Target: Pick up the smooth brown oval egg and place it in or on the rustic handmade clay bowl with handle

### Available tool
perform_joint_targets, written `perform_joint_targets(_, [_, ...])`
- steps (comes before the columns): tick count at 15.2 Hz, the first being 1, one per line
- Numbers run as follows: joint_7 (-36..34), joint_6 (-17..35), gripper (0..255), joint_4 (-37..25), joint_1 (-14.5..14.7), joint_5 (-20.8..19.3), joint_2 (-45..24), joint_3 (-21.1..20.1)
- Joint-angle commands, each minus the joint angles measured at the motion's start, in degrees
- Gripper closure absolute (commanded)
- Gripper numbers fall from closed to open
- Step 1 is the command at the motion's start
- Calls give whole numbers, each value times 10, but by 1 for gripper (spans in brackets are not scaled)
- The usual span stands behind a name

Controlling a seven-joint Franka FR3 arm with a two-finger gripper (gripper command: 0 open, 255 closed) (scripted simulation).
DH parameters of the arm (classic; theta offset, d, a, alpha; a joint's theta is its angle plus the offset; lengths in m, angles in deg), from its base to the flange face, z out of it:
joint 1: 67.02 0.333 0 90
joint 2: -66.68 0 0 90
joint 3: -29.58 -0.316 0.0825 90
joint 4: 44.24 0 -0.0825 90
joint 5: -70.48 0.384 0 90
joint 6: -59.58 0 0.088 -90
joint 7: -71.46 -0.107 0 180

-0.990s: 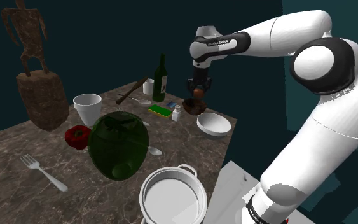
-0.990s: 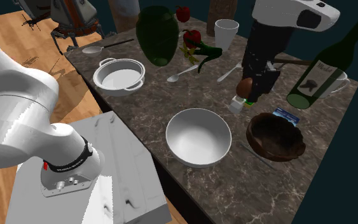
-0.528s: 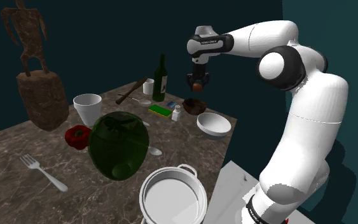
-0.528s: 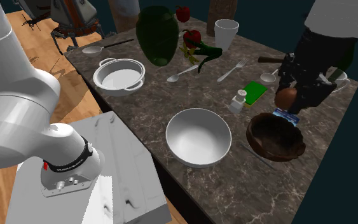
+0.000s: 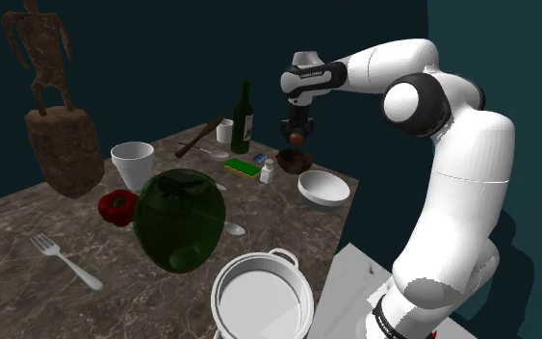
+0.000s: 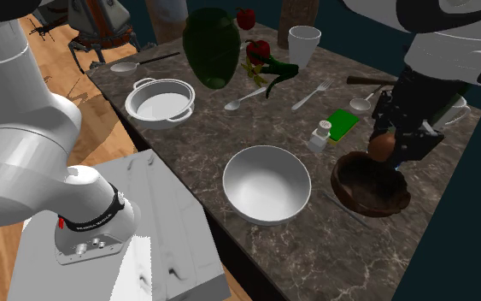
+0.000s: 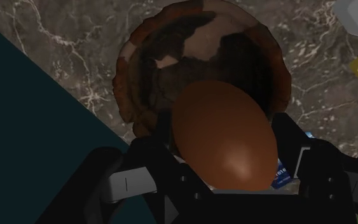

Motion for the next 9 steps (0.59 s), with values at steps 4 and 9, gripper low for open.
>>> perform_joint_targets(4, [-3,35,255,27,-1,-1,-8,0])
perform_joint_targets(9, [-4,39,255,30,-1,-1,-9,0])
